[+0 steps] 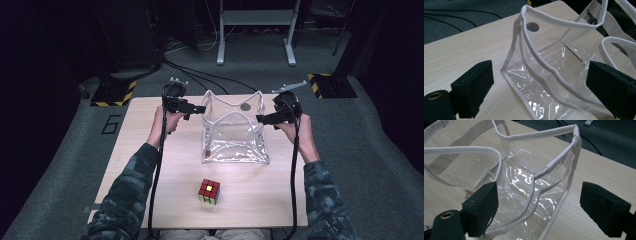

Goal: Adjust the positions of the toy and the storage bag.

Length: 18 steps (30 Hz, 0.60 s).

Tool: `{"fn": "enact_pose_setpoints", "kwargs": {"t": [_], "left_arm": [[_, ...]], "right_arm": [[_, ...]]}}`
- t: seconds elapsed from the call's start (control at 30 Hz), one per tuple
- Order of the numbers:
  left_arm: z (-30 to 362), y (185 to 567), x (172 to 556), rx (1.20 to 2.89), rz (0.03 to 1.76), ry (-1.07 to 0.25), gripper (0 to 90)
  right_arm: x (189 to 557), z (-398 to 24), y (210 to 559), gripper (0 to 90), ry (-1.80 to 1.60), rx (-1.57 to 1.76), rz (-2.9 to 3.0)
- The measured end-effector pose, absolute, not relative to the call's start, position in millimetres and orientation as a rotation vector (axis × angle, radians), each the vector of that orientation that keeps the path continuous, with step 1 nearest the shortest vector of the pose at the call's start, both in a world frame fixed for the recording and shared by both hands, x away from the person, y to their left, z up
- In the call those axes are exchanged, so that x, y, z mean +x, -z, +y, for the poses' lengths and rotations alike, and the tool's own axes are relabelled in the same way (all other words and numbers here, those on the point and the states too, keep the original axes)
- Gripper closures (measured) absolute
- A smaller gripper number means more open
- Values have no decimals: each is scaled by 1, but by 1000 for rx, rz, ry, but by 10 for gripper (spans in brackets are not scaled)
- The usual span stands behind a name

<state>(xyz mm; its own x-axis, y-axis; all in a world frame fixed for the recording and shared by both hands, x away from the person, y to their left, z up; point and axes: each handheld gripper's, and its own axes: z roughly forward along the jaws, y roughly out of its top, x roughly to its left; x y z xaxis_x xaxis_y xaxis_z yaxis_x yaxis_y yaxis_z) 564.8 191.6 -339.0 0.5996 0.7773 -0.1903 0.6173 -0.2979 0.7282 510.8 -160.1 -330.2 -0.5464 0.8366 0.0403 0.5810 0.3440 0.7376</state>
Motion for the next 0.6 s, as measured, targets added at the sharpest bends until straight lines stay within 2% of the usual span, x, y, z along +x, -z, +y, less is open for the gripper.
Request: {"fn": "enact_pose_setpoints", "kwargs": {"t": [0.23,0.4,0.47,0.6], "left_arm": [[181,349,581,2049,1130,-219,162],[171,358,585,2089,1126,-197,271],[168,361,586,2104,1132,-199,353],[164,368,586,2142,1136,-234,631]], "right_arm": [[532,-153,340,286,-999,1310,2277],[543,-149,348,446,-979,1333,2292],[546,-148,351,514,-963,1341,2292],[548,-147,354,641,-965,1349,2280]]}}
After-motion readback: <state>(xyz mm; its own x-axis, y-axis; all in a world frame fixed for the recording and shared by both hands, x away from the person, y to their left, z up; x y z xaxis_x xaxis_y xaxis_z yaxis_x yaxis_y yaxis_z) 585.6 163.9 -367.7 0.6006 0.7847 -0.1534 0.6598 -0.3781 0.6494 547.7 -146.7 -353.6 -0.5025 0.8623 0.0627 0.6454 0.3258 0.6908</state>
